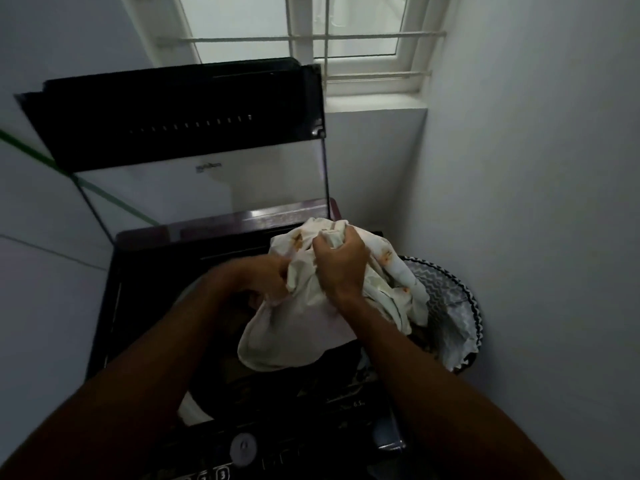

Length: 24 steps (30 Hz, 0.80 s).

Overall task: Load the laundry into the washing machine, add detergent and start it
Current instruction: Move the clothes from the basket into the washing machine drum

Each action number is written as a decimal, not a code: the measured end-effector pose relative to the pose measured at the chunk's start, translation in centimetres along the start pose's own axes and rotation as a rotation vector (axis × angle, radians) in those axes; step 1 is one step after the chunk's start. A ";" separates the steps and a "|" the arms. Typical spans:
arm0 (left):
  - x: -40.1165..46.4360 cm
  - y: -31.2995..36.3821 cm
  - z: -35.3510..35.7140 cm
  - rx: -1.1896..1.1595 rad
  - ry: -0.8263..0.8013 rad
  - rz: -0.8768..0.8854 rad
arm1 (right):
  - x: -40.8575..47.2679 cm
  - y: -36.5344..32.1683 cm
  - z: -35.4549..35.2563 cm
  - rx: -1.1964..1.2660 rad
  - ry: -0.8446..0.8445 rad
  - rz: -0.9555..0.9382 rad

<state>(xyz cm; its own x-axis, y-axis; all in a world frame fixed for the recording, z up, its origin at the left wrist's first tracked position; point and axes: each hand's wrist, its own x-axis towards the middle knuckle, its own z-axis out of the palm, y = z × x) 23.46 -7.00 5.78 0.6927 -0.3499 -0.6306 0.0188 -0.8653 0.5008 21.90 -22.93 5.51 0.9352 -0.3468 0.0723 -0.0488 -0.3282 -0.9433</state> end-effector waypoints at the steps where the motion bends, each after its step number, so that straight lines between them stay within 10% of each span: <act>1: -0.7 -0.7 -1.1 0.100 0.002 -0.046 | -0.7 -0.5 0.9 0.012 -0.035 -0.031; 5: -3.2 -2.4 -2.6 0.212 0.314 -0.104 | -3.0 -1.5 4.1 0.058 -0.133 -0.129; 13: -3.7 -5.8 1.4 -0.434 0.718 -0.185 | -5.8 0.9 8.4 0.005 -0.422 -0.142; 19: -3.1 -5.6 4.4 -0.301 0.654 -0.137 | -7.5 3.6 8.7 -0.158 -0.695 0.057; 24: -2.1 -6.2 5.4 0.238 0.152 -0.140 | -6.7 5.1 6.3 -0.512 -1.177 0.101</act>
<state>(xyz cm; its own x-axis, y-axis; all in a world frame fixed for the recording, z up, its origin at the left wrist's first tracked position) 17.97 -2.80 0.79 0.7953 -0.1798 -0.5789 -0.0358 -0.9673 0.2512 17.64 -16.76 -1.88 0.6515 0.5046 -0.5665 -0.0201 -0.7350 -0.6778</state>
